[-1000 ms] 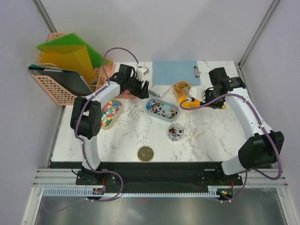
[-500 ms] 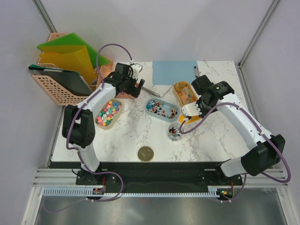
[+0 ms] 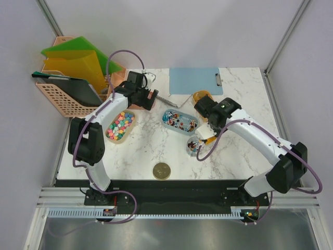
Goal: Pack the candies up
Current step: Place the fake candies in the packing bottle.
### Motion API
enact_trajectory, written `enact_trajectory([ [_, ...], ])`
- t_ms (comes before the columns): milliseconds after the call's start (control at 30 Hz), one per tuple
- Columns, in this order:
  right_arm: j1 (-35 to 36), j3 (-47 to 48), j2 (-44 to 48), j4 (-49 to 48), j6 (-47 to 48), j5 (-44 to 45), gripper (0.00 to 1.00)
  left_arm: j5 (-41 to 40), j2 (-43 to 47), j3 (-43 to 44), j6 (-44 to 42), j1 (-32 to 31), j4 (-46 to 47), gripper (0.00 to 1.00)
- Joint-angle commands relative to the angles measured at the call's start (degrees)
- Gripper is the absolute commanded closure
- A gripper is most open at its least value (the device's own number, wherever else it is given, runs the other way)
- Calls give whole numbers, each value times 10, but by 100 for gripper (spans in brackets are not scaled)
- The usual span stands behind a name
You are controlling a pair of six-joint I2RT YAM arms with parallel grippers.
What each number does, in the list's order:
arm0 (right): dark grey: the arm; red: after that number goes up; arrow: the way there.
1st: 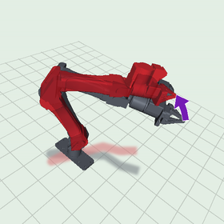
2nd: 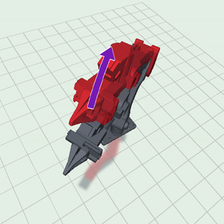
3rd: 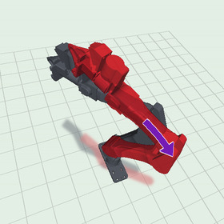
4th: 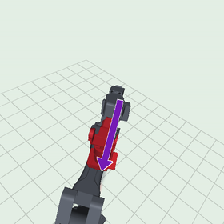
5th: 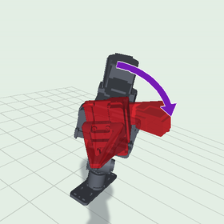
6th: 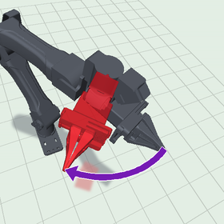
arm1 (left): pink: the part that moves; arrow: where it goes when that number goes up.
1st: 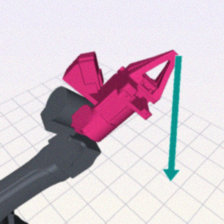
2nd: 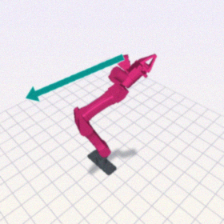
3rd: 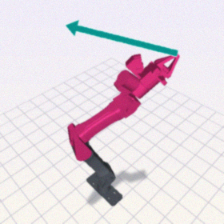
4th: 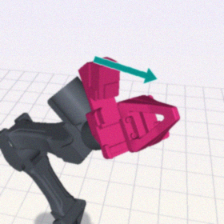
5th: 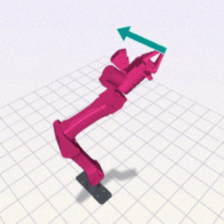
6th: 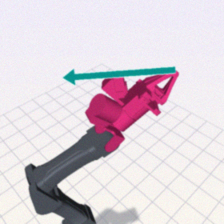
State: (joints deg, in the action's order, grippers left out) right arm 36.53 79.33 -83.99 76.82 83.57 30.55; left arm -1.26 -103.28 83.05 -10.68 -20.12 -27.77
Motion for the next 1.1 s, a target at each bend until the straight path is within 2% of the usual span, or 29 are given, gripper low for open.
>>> enact_trajectory([
  [0,44,-20,-16,26,-44,62,100,-30,40,4,21,-2,4,0],
  [333,121,-17,-58,54,-140,121,100,-50,87,-14,24,-2,17,0],
  [533,122,6,-46,68,-170,136,100,11,135,-39,57,-2,12,0],
  [633,103,54,-45,63,-204,75,100,140,146,-54,102,1,7,1],
  [667,83,83,-46,48,-215,48,100,213,147,-54,128,1,0,3],
  [700,72,95,-47,41,-228,-4,100,245,147,-52,139,2,-1,4],
  [733,59,108,-45,28,-250,-40,100,285,149,-53,145,3,-2,8],
  [767,30,131,-38,-1,-263,-77,100,369,148,-52,148,6,-4,12],
  [800,14,138,-34,-16,-270,-159,100,405,145,-51,149,7,-5,17],
  [833,0,138,-28,-33,-282,-184,100,440,142,-48,151,13,-8,26],
  [867,-18,120,-21,-75,-282,-206,100,519,130,-43,155,17,-8,32],
  [900,-21,107,-6,-94,-278,-226,100,554,121,-38,163,21,-7,36],
  [933,-21,93,1,-112,-272,-245,100,587,111,-32,172,27,-8,47],
  [967,-22,71,8,-147,-262,-260,100,649,96,-21,187,28,-4,50],
  [1067,-30,50,22,-192,-263,-304,100,679,89,-13,210,28,3,43],
])
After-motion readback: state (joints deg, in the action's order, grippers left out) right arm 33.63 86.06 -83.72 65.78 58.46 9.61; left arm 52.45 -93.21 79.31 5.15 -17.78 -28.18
